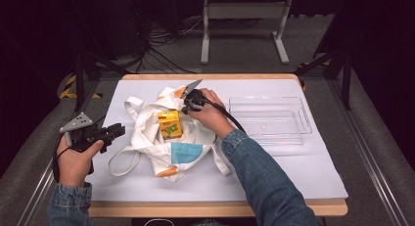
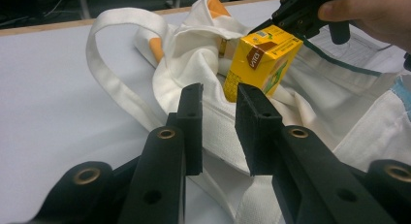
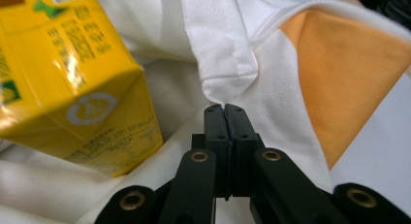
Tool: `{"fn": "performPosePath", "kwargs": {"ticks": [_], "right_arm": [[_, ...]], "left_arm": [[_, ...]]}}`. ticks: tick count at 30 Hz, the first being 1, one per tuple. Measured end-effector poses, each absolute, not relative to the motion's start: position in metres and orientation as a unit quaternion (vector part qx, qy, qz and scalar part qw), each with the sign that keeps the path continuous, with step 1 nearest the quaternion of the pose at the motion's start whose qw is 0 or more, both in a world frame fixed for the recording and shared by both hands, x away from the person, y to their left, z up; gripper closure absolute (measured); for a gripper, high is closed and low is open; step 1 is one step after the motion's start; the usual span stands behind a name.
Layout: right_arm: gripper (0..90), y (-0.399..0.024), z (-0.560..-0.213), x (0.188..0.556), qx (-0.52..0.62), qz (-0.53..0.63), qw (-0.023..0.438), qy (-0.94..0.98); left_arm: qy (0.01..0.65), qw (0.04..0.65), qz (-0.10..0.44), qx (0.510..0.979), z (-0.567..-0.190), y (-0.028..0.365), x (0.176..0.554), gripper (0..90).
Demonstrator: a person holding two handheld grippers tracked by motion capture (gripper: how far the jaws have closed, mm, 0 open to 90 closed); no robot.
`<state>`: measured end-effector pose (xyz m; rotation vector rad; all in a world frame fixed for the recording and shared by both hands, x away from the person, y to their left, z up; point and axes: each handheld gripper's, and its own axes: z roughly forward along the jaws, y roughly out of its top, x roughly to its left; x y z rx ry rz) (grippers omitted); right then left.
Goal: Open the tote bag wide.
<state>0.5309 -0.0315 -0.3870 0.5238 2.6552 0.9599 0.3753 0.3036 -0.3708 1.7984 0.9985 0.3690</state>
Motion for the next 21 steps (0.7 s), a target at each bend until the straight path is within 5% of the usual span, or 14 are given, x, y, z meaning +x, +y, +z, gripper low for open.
{"fn": "performPosePath", "kwargs": {"ticks": [17,21], "right_arm": [[88.6,-0.038,-0.411,0.529,0.21,0.317,0.085,0.921],[78.1,-0.044,-0.404,0.529,0.223,0.354,0.077,0.905]], "left_arm": [[0.412,0.506,0.154,0.742,-0.369,0.304,0.375,72.5],[0.414,0.506,0.157,0.741,-0.369,0.305,0.375,68.9]]}}
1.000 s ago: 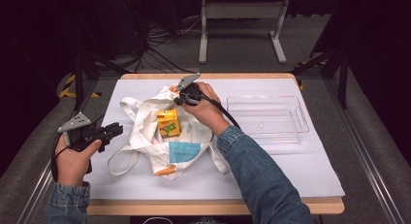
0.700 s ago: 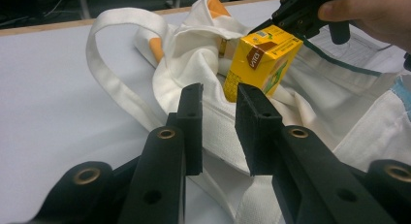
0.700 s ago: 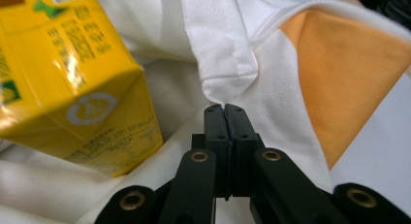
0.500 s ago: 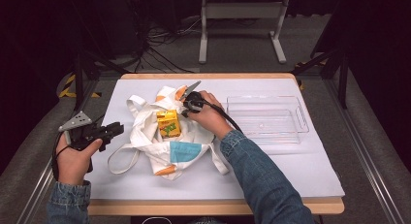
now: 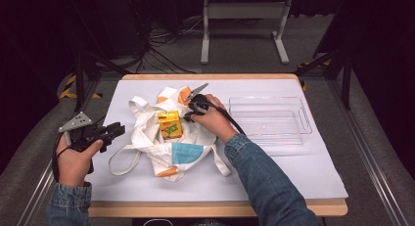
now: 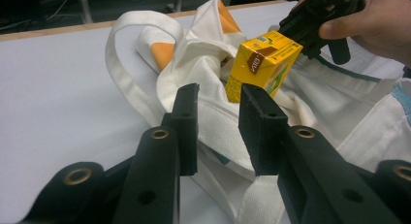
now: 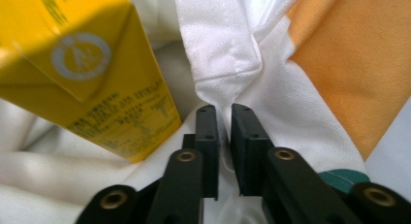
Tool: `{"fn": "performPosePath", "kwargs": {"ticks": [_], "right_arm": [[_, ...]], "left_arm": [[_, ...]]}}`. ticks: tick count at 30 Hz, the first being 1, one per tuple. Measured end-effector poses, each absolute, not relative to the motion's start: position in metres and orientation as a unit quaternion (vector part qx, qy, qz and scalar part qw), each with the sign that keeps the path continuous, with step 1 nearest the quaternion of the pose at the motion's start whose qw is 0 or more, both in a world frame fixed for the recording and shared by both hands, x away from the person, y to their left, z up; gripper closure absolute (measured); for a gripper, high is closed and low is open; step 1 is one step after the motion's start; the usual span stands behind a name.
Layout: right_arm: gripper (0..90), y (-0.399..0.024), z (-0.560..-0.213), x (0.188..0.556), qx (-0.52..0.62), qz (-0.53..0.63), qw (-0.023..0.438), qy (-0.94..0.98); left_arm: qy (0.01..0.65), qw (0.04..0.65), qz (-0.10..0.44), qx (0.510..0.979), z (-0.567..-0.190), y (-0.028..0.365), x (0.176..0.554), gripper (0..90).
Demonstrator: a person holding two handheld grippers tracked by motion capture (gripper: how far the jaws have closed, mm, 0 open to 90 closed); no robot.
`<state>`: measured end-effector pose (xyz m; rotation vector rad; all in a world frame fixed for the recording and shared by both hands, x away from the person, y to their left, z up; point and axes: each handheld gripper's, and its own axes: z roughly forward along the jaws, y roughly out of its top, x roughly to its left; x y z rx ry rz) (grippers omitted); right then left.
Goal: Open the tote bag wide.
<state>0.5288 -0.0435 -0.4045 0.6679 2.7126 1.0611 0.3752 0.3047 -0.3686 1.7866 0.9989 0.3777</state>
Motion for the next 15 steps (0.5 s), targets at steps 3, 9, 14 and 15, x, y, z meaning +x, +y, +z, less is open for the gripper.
{"fn": "performPosePath", "kwargs": {"ticks": [3,9,14,15], "right_arm": [[73.1,-0.047,-0.397,0.527,0.226,0.371,0.079,0.898],[64.3,-0.057,-0.378,0.519,0.214,0.401,0.083,0.887],[59.5,-0.066,-0.366,0.514,0.202,0.432,0.079,0.876],[54.7,-0.069,-0.361,0.511,0.197,0.449,0.076,0.868]], "left_arm": [[0.413,0.509,0.155,0.739,-0.368,0.305,0.375,66.5],[0.405,0.513,0.156,0.741,-0.366,0.306,0.376,62.7],[0.401,0.516,0.158,0.74,-0.365,0.306,0.377,60.9],[0.403,0.516,0.156,0.74,-0.365,0.306,0.377,60.8]]}}
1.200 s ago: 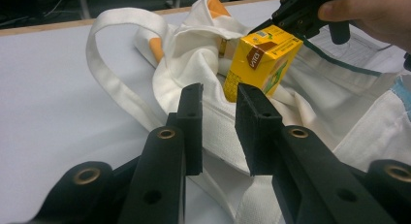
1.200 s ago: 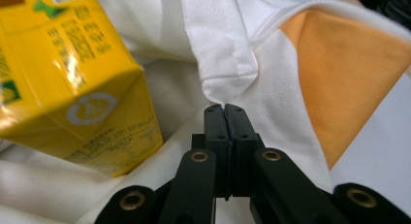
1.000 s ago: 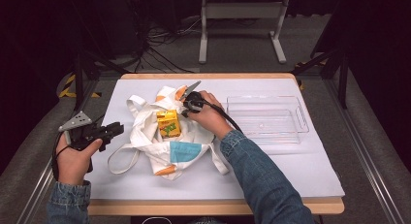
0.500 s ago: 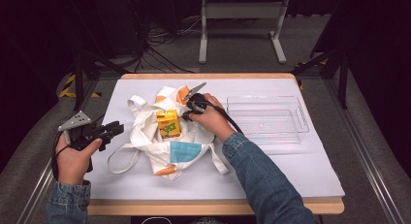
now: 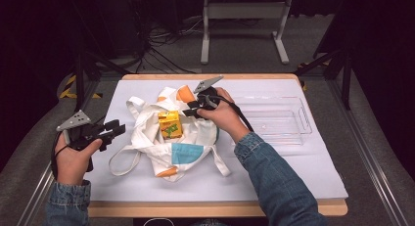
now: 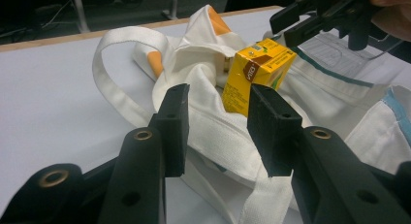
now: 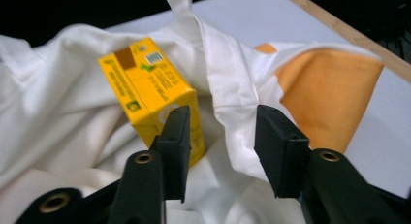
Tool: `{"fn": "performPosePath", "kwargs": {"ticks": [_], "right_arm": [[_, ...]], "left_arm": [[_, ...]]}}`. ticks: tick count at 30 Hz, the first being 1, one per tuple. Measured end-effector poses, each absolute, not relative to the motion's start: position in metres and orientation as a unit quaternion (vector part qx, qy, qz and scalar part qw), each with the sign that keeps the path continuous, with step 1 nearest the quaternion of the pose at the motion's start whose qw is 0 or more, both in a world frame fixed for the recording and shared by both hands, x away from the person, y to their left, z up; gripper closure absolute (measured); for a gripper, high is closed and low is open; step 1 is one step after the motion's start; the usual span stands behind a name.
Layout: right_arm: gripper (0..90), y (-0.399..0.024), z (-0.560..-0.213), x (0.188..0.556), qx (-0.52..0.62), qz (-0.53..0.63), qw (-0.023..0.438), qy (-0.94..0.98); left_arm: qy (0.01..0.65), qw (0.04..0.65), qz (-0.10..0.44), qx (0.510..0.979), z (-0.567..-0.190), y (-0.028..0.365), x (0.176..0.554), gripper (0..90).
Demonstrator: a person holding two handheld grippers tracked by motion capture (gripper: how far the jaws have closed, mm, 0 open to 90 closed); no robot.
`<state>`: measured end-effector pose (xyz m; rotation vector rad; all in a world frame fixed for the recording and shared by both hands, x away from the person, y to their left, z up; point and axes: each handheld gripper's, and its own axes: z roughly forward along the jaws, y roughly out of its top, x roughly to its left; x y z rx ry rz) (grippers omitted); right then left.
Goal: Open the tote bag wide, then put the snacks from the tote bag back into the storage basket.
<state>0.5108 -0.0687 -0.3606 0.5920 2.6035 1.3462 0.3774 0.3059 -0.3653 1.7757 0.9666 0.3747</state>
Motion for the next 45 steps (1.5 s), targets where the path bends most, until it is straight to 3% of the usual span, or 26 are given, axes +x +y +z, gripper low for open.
{"fn": "performPosePath", "kwargs": {"ticks": [5,13,20,37,45], "right_arm": [[51.2,-0.071,-0.354,0.503,0.186,0.476,0.067,0.857],[36.0,-0.068,-0.348,0.488,0.158,0.535,0.032,0.829],[29.5,-0.062,-0.353,0.484,0.141,0.566,-0.033,0.811],[23.5,-0.039,-0.378,0.49,0.162,0.552,0.039,0.817],[20.8,-0.031,-0.392,0.499,0.166,0.525,0.048,0.834]], "left_arm": [[0.402,0.522,0.157,0.736,-0.364,0.306,0.378,59.7],[0.4,0.528,0.156,0.733,-0.363,0.307,0.38,58.2],[0.401,0.531,0.156,0.73,-0.362,0.308,0.381,57.9],[0.401,0.53,0.16,0.73,-0.363,0.308,0.381,56.6],[0.402,0.53,0.159,0.729,-0.363,0.308,0.381,56.6]]}}
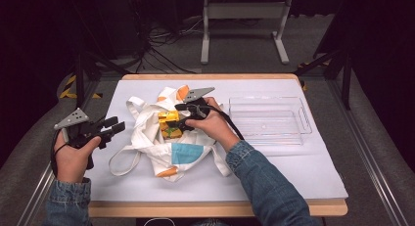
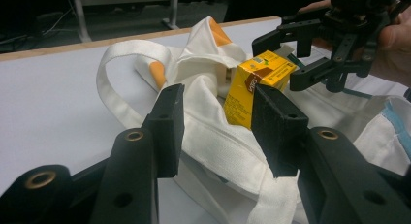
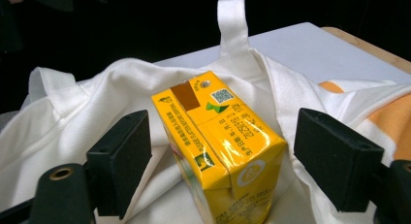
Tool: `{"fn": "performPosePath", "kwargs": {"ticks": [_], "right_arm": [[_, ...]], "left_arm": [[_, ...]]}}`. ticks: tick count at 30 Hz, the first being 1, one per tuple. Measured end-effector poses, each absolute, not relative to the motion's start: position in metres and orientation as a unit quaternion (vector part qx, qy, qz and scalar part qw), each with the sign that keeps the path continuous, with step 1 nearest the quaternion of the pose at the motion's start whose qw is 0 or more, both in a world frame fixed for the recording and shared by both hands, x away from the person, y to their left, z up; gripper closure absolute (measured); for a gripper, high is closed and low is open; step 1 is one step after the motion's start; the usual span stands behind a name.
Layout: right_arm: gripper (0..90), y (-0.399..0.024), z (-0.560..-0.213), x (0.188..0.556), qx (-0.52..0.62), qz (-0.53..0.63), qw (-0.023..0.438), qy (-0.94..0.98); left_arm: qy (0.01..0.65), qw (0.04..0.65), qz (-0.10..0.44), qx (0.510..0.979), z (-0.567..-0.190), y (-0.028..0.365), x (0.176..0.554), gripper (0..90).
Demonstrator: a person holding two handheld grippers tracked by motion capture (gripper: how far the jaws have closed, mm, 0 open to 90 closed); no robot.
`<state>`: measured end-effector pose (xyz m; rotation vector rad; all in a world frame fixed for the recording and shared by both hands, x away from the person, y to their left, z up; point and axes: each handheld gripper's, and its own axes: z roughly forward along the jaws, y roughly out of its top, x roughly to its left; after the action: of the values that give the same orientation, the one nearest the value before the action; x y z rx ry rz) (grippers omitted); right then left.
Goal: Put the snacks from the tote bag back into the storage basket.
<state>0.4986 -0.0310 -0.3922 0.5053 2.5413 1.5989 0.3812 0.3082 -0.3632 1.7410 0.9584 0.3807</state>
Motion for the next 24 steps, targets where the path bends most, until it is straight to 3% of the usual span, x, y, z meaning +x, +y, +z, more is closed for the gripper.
{"fn": "performPosePath", "kwargs": {"ticks": [17,24], "right_arm": [[18.4,-0.013,-0.406,0.499,0.143,0.508,0.053,0.848],[22.6,-0.008,-0.407,0.496,0.132,0.5,0.069,0.853]], "left_arm": [[0.398,0.528,0.158,0.734,-0.364,0.306,0.382,55.8],[0.399,0.527,0.157,0.734,-0.364,0.307,0.382,55.7]]}}
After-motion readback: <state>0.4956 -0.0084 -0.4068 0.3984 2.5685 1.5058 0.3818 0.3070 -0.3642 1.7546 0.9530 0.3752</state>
